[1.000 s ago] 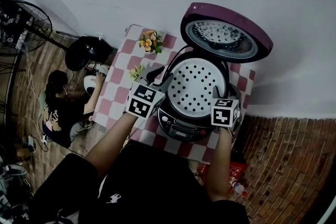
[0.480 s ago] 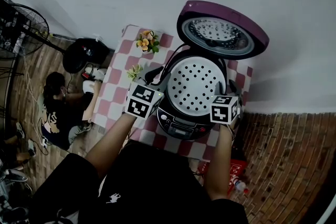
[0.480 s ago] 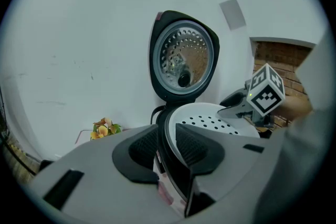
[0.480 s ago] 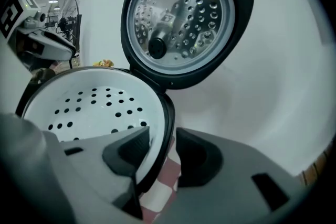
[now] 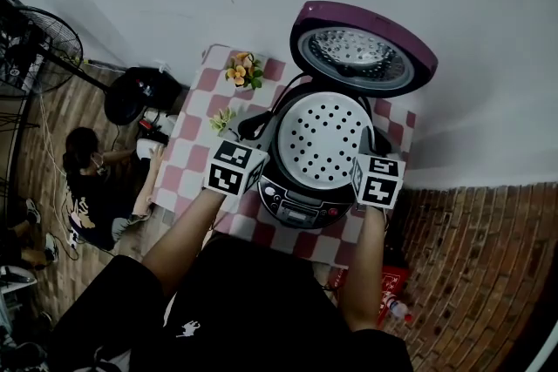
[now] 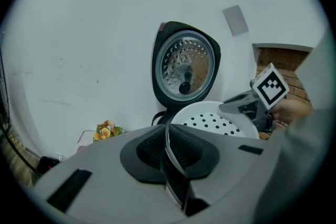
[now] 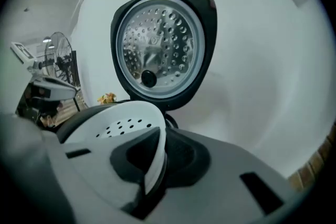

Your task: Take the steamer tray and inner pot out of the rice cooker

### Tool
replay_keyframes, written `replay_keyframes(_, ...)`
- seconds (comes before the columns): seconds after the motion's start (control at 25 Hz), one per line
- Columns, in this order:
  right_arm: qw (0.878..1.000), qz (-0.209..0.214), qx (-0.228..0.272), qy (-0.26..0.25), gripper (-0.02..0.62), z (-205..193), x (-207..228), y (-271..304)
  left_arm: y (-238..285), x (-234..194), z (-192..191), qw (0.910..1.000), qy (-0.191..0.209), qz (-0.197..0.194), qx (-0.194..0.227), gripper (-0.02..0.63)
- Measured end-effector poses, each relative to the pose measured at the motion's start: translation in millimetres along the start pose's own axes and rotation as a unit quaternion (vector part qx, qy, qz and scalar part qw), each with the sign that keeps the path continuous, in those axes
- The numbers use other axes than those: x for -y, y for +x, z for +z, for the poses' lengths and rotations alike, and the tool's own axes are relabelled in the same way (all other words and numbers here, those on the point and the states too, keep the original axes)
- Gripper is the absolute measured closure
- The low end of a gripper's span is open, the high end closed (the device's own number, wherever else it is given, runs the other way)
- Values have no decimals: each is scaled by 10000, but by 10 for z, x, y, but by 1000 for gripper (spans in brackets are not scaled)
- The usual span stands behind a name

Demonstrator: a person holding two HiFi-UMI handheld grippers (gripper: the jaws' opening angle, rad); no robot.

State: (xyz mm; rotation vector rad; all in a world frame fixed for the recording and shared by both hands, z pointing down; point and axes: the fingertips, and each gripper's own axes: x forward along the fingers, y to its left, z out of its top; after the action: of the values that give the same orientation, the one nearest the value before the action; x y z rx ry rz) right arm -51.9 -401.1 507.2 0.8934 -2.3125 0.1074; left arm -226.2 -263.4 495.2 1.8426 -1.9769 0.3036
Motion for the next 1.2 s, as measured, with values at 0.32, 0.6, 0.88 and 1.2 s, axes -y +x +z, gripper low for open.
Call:
replay_keyframes(0.32,9963,77,743,414,569,182,37,-229,-115,156,148,9993,-213,-62,285,601)
replay_keyframes(0.6,9911,50,1188,599,571,287,182,-498,-202,367,266,9988,-154,-156,432,603)
replay_keyframes(0.88,9863,4,1476,741,571,321,346,-766,-250,576,385,9979,-105,-224,607,603)
replay_keyframes(1.2,9806,-50,1694,982,571,221,631,-1027,-252,865,450,9969,-35,-281,732,603)
